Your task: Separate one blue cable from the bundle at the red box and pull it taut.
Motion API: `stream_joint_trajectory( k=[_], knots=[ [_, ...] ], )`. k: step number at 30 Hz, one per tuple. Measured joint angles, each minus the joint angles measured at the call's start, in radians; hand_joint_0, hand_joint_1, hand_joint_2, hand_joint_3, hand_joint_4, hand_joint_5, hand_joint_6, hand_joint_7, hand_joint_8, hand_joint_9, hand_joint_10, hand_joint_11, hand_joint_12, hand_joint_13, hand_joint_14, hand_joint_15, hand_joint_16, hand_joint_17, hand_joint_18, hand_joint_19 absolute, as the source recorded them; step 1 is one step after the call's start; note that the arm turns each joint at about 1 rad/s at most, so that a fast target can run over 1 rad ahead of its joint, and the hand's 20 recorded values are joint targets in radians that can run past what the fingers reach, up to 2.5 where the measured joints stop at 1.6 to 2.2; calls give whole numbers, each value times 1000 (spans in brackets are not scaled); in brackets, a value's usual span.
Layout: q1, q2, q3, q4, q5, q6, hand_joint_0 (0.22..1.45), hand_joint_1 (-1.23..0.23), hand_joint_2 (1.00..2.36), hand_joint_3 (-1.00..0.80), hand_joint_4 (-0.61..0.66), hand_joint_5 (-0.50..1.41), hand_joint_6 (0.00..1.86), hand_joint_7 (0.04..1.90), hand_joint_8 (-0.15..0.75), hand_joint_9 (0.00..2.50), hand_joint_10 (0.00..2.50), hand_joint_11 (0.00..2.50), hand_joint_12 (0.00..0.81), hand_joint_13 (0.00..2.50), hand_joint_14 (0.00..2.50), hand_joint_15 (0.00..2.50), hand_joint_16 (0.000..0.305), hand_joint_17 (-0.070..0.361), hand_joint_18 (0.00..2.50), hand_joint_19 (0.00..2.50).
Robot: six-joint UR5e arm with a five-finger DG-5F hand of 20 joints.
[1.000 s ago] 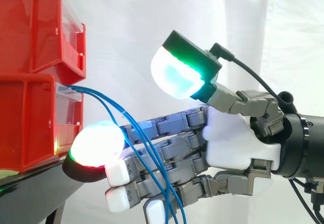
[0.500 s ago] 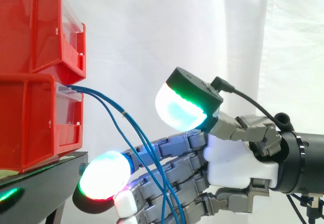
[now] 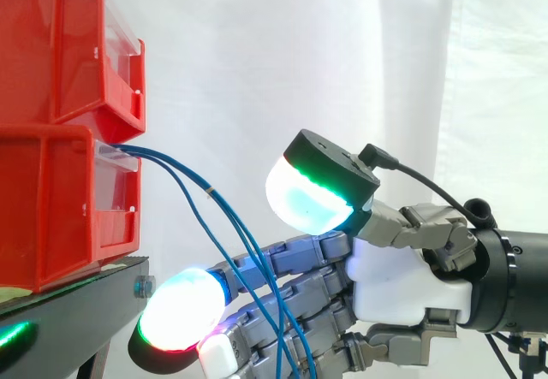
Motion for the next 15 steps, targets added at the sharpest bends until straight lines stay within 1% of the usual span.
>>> stream_joint_trajectory(
  k=[6, 10, 15],
  knots=[
    [-11, 1, 4, 9, -39, 6, 600, -646, 1006, -429, 356, -183, 503, 898, 399, 648, 12, 476, 449, 801, 16, 466, 60, 134, 749, 598],
    [-23, 1, 12, 10, -75, 19, 605, -648, 1006, -418, 360, -178, 503, 930, 399, 651, 12, 478, 446, 805, 18, 470, 60, 134, 755, 598],
    [-40, 1, 18, 12, -104, 29, 613, -649, 1008, -405, 361, -172, 503, 963, 399, 655, 12, 492, 447, 812, 17, 471, 60, 135, 764, 607]
  ],
)
